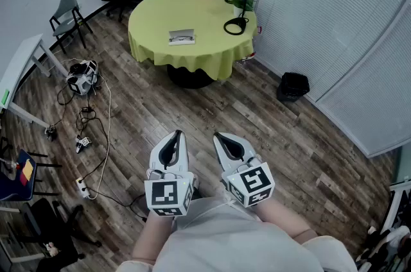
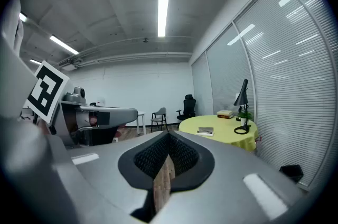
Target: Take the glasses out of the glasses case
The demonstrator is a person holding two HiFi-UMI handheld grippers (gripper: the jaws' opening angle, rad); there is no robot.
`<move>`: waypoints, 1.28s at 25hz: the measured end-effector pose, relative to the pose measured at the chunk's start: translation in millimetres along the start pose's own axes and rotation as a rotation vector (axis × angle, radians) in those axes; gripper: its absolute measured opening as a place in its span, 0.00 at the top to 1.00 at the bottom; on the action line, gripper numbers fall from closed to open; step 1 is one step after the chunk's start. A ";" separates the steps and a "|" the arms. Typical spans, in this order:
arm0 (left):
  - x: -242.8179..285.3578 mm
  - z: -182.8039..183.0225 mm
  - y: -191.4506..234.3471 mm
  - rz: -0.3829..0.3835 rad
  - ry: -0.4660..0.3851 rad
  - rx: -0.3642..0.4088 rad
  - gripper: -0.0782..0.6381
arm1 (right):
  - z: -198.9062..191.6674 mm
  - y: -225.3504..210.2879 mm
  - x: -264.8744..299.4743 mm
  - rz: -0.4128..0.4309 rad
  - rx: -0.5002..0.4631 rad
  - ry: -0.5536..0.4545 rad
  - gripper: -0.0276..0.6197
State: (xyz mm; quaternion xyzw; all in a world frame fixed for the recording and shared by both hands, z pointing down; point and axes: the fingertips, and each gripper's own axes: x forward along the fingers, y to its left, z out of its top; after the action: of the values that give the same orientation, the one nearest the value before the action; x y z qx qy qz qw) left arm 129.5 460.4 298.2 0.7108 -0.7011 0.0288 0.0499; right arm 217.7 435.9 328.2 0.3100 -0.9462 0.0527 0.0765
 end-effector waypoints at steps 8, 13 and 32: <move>11.6 -6.6 12.3 0.005 0.014 -0.003 0.88 | -6.3 -4.8 14.0 -0.006 0.014 0.023 0.96; 24.9 -15.9 22.8 0.004 0.035 -0.016 0.88 | -17.8 -14.7 29.0 -0.028 0.071 0.049 0.96; 111.7 -35.0 150.6 -0.023 0.083 -0.092 0.88 | -34.1 -29.0 163.3 -0.134 0.114 0.152 0.96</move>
State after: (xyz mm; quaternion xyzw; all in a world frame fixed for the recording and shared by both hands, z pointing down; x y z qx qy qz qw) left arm -18.3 351.5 350.0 0.7138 -0.6909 0.0255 0.1120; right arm 108.8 323.3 392.2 0.3714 -0.9104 0.1244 0.1335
